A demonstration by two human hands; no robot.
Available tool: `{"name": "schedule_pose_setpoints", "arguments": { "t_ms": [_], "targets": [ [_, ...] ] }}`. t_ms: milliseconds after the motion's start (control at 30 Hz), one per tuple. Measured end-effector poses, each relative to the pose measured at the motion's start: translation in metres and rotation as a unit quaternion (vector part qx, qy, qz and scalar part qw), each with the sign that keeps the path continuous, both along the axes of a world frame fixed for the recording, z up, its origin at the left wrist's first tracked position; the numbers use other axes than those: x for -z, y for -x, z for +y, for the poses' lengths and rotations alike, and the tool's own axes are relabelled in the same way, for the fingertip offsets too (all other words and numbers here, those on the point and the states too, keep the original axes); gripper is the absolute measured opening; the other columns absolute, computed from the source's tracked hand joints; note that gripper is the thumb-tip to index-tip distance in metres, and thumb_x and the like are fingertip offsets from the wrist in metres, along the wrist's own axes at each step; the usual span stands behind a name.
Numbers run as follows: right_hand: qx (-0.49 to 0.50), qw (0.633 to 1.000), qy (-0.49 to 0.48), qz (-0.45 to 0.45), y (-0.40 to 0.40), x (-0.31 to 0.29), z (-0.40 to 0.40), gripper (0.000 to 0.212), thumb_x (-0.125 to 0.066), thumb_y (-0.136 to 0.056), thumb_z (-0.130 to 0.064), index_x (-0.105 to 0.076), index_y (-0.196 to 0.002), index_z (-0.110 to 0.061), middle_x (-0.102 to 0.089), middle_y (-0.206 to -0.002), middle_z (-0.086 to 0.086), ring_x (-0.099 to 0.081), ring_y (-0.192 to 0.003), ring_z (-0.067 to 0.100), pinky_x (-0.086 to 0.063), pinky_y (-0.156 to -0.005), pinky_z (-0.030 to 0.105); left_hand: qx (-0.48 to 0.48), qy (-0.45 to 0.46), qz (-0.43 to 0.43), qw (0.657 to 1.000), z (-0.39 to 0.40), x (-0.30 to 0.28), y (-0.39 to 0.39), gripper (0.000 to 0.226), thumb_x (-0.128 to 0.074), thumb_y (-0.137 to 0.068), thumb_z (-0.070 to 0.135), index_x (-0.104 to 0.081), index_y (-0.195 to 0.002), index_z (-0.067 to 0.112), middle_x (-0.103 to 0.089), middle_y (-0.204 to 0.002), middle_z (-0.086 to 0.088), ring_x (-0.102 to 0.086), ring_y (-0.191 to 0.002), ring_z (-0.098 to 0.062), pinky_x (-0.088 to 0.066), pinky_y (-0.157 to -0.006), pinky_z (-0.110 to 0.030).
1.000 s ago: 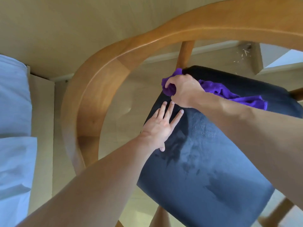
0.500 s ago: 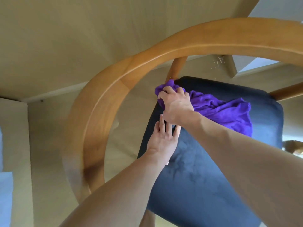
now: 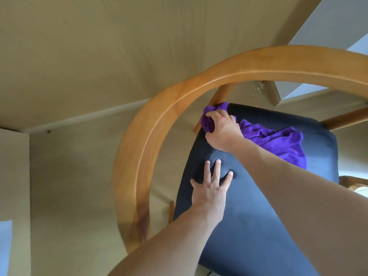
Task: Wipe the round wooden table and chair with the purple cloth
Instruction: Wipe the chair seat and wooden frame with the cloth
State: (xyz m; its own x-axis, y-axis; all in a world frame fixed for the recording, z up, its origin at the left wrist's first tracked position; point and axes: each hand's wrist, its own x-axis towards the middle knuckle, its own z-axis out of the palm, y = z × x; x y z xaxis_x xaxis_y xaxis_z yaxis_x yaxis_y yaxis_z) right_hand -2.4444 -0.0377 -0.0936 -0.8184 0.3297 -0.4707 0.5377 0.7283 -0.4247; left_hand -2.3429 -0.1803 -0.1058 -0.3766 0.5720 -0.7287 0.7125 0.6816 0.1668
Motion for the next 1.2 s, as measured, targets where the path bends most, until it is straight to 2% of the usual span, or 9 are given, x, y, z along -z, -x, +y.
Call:
{"name": "schedule_pose_setpoints", "arguments": {
  "t_ms": [167,333,433,567,700,833,1000,1100,1200],
  "targets": [
    [-0.137,0.991,-0.011,0.005,-0.016,0.000,-0.021,0.037,-0.062,-0.080,-0.011,-0.066,-0.113,-0.029,-0.055,-0.125,-0.006,-0.044,-0.108,0.027,-0.040,-0.087,0.034,0.029,0.014,0.065,0.997,0.002,0.007,-0.005,0.105,-0.065,-0.091,0.005,0.008,-0.162,0.027,0.028,-0.166,-0.016,0.019,-0.154,-0.043,-0.040,-0.108,-0.065],
    [-0.164,0.972,0.146,-0.085,-0.031,-0.020,-0.009,0.031,-0.055,-0.078,-0.004,-0.074,-0.085,-0.028,-0.063,-0.091,-0.013,-0.063,-0.090,0.017,-0.057,-0.071,0.030,0.035,0.028,0.072,0.996,0.001,0.002,-0.005,0.127,-0.078,-0.081,0.009,0.019,-0.160,0.026,0.017,-0.167,-0.019,0.003,-0.154,-0.042,-0.042,-0.108,-0.064],
    [-0.049,0.986,0.156,0.027,-0.026,-0.021,0.016,0.030,-0.058,-0.078,-0.004,-0.074,-0.094,-0.023,-0.067,-0.092,-0.009,-0.063,-0.093,0.017,-0.051,-0.071,0.027,0.031,0.029,0.072,0.997,0.001,0.003,-0.008,0.121,-0.072,-0.084,0.002,0.019,-0.161,0.027,0.031,-0.164,-0.019,0.016,-0.154,-0.044,-0.042,-0.108,-0.064],
    [0.071,0.984,0.119,0.113,-0.004,-0.006,0.037,0.049,-0.063,-0.087,-0.014,-0.057,-0.136,-0.020,-0.050,-0.129,0.005,-0.051,-0.117,0.028,-0.042,-0.094,0.031,0.029,0.020,0.076,0.996,-0.001,0.007,-0.007,0.128,-0.075,-0.079,0.000,0.019,-0.161,0.027,0.036,-0.162,-0.016,0.020,-0.153,-0.043,-0.042,-0.108,-0.063],
    [0.015,0.999,0.034,-0.002,-0.012,0.014,0.001,0.058,-0.068,-0.087,-0.015,-0.044,-0.139,-0.019,-0.032,-0.143,0.010,-0.047,-0.118,0.041,-0.043,-0.090,0.042,0.033,0.015,0.080,0.996,-0.004,0.009,-0.005,0.130,-0.079,-0.078,0.004,0.019,-0.160,0.028,0.033,-0.164,-0.015,0.016,-0.155,-0.042,-0.045,-0.107,-0.060],
    [-0.082,0.995,0.049,-0.016,-0.025,0.010,-0.006,0.051,-0.069,-0.080,-0.014,-0.050,-0.127,-0.022,-0.038,-0.125,0.003,-0.056,-0.097,0.035,-0.048,-0.074,0.038,0.052,0.024,0.074,0.996,-0.003,0.007,-0.002,0.137,-0.083,-0.073,0.008,0.023,-0.158,0.028,0.025,-0.165,-0.015,0.011,-0.155,-0.041,-0.048,-0.104,-0.059],
    [-0.177,0.981,0.083,0.002,-0.016,-0.005,0.025,0.031,-0.071,-0.078,-0.021,-0.065,-0.109,-0.026,-0.052,-0.105,-0.004,-0.058,-0.098,0.025,-0.052,-0.076,0.037,0.047,0.030,0.078,0.995,-0.001,0.010,-0.006,0.131,-0.078,-0.078,0.008,0.025,-0.158,0.025,0.030,-0.164,-0.019,0.014,-0.154,-0.045,-0.046,-0.104,-0.064],
    [-0.138,0.986,-0.007,0.090,0.009,-0.003,0.036,0.037,-0.069,-0.084,-0.021,-0.062,-0.121,-0.020,-0.056,-0.118,0.003,-0.058,-0.103,0.030,-0.054,-0.081,0.041,0.043,0.018,0.084,0.995,-0.002,0.013,-0.008,0.127,-0.075,-0.081,0.005,0.024,-0.158,0.025,0.039,-0.159,-0.020,0.016,-0.153,-0.046,-0.046,-0.104,-0.064],
    [-0.173,0.977,-0.118,0.043,0.027,0.011,0.026,0.035,-0.064,-0.092,-0.025,-0.058,-0.126,-0.017,-0.056,-0.124,0.004,-0.052,-0.115,0.031,-0.047,-0.077,0.039,0.037,0.004,0.088,0.995,-0.005,0.018,-0.009,0.126,-0.076,-0.081,0.006,0.021,-0.159,0.026,0.037,-0.161,-0.019,0.014,-0.154,-0.046,-0.047,-0.102,-0.065]
  ]
}}
